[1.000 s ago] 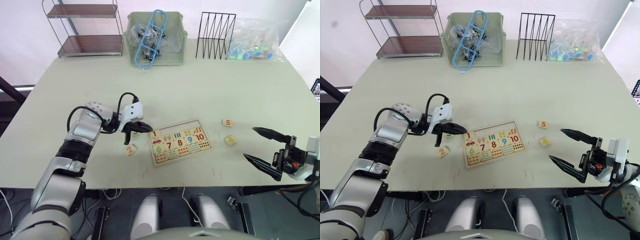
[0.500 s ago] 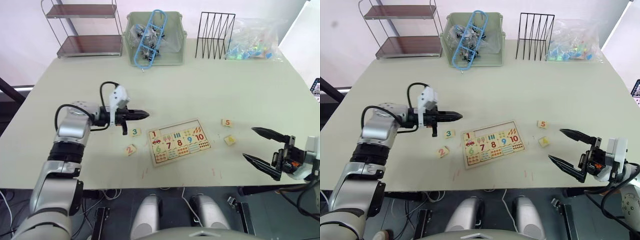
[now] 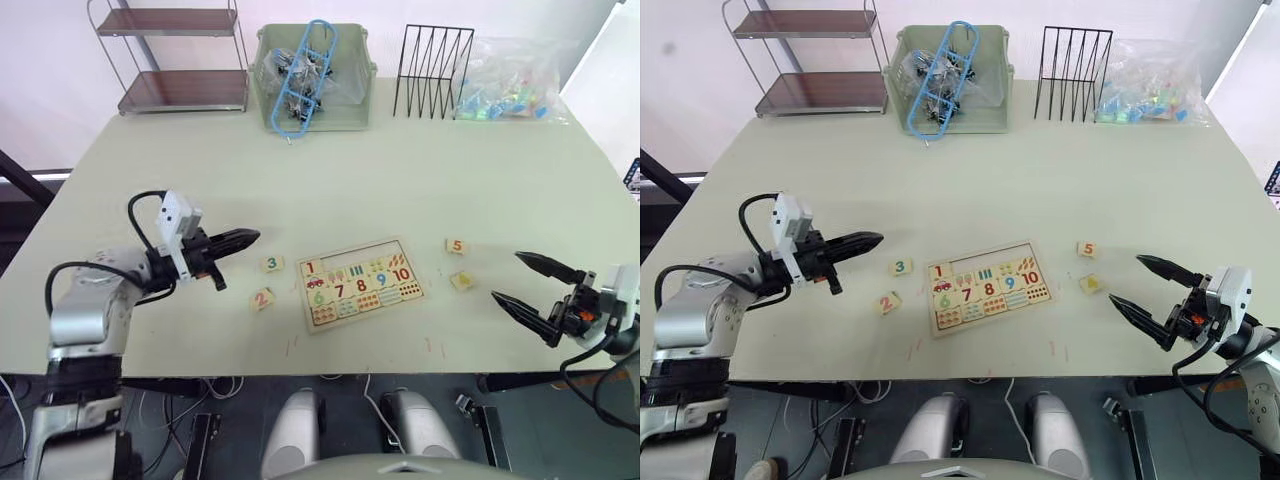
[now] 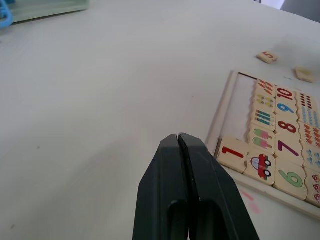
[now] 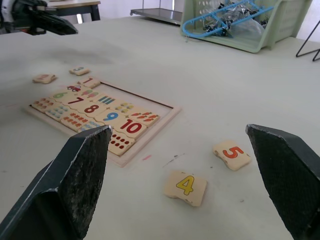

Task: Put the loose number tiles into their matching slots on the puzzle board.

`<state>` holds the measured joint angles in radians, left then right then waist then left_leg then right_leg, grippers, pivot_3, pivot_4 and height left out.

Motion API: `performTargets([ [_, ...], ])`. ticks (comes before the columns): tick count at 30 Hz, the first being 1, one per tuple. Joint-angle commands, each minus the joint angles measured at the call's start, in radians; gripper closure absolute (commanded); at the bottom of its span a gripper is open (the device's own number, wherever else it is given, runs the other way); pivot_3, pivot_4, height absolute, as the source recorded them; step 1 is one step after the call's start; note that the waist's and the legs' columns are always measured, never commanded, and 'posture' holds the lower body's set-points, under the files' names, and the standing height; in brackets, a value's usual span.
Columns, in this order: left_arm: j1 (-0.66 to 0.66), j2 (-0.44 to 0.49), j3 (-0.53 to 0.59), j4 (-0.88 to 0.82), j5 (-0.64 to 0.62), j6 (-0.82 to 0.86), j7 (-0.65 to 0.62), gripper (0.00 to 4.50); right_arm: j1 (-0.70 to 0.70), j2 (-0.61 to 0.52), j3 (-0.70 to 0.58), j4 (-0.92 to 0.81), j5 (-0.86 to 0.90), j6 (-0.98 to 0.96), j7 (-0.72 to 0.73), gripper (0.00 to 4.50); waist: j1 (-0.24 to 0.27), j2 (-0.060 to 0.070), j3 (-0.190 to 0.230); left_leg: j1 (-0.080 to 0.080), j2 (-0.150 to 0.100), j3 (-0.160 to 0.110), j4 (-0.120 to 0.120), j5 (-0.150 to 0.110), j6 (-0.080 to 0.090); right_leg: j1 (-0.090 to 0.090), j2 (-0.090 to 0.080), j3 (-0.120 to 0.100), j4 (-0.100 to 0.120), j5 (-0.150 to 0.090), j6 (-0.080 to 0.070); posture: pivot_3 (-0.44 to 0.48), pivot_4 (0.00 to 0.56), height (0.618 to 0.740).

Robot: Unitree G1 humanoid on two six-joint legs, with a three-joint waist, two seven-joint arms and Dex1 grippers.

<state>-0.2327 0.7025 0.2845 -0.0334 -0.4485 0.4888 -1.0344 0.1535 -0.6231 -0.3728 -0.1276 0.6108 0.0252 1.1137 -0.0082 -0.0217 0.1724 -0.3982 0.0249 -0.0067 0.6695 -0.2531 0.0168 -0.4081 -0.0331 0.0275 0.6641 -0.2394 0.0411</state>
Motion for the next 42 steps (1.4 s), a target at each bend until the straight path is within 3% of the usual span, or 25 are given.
performTargets([
  [1, 0.077, -0.026, 0.092, -0.077, -0.035, -0.031, 0.078, 4.44, 0.006, -0.012, -0.030, 0.003, -0.028, -0.011, -0.040, 0.00, -0.002, 0.000, 0.000, 0.000, 0.000, 0.001, 0.000, 0.000, 0.000, 0.000, 0.000, 0.000, 0.000, 0.000, 0.000, 0.000, 0.150, 0.739],
  [5, 0.211, -0.045, 0.162, -0.158, -0.089, -0.017, 0.104, 4.44, 0.015, -0.004, -0.035, 0.022, -0.054, -0.026, -0.070, 0.00, -0.005, 0.000, 0.000, 0.000, 0.001, 0.001, 0.000, 0.000, 0.000, 0.000, -0.001, 0.000, 0.000, 0.000, 0.000, 0.000, 0.150, 0.739],
  [8, 0.294, -0.055, 0.203, -0.194, -0.113, -0.027, 0.119, 3.70, 0.034, 0.004, -0.043, 0.016, -0.034, -0.005, -0.084, 0.00, -0.003, 0.000, 0.000, 0.001, 0.001, 0.002, 0.000, 0.000, 0.000, 0.000, 0.000, 0.000, 0.000, 0.000, 0.000, 0.000, 0.150, 0.739],
  [12, 0.390, -0.062, 0.231, -0.241, -0.142, -0.042, 0.109, 1.73, 0.064, 0.001, -0.051, -0.003, -0.040, 0.017, -0.122, 0.00, 0.001, 0.000, 0.000, 0.001, 0.001, 0.002, 0.000, 0.000, 0.000, 0.000, -0.001, 0.000, -0.001, 0.000, 0.000, 0.000, 0.150, 0.739],
  [16, 0.503, -0.069, 0.245, -0.286, -0.142, -0.091, 0.081, 0.07, 0.120, -0.007, -0.050, -0.041, -0.058, 0.055, -0.164, 0.00, -0.001, 0.000, 0.000, 0.001, 0.001, 0.003, -0.001, 0.000, 0.000, 0.000, -0.001, 0.001, -0.001, -0.001, -0.001, 0.000, 0.150, 0.739],
  [19, 0.573, -0.079, 0.249, -0.316, -0.141, -0.123, 0.068, 0.07, 0.143, -0.008, -0.054, -0.056, -0.077, 0.067, -0.199, 0.00, -0.002, 0.000, 0.000, 0.001, 0.002, 0.003, -0.001, 0.000, 0.000, 0.000, -0.001, 0.001, -0.001, -0.003, -0.004, 0.000, 0.150, 0.739],
  [26, 0.716, -0.120, 0.248, -0.344, -0.119, -0.214, 0.057, 0.07, 0.172, 0.005, -0.066, -0.005, -0.044, 0.001, -0.102, 0.00, -0.003, 0.000, -0.001, 0.001, 0.002, 0.004, -0.001, 0.000, 0.000, 0.000, -0.001, 0.002, -0.002, -0.003, -0.004, 0.000, 0.150, 0.739],
  [42, 0.713, -0.144, 0.174, -0.318, -0.086, -0.282, 0.095, 0.07, 0.196, 0.027, -0.067, 0.037, -0.038, -0.097, -0.030, 0.00, -0.002, 0.000, -0.001, 0.001, 0.002, 0.005, -0.001, 0.000, 0.000, 0.000, 0.000, 0.002, -0.002, -0.004, -0.003, 0.000, 0.150, 0.739],
])
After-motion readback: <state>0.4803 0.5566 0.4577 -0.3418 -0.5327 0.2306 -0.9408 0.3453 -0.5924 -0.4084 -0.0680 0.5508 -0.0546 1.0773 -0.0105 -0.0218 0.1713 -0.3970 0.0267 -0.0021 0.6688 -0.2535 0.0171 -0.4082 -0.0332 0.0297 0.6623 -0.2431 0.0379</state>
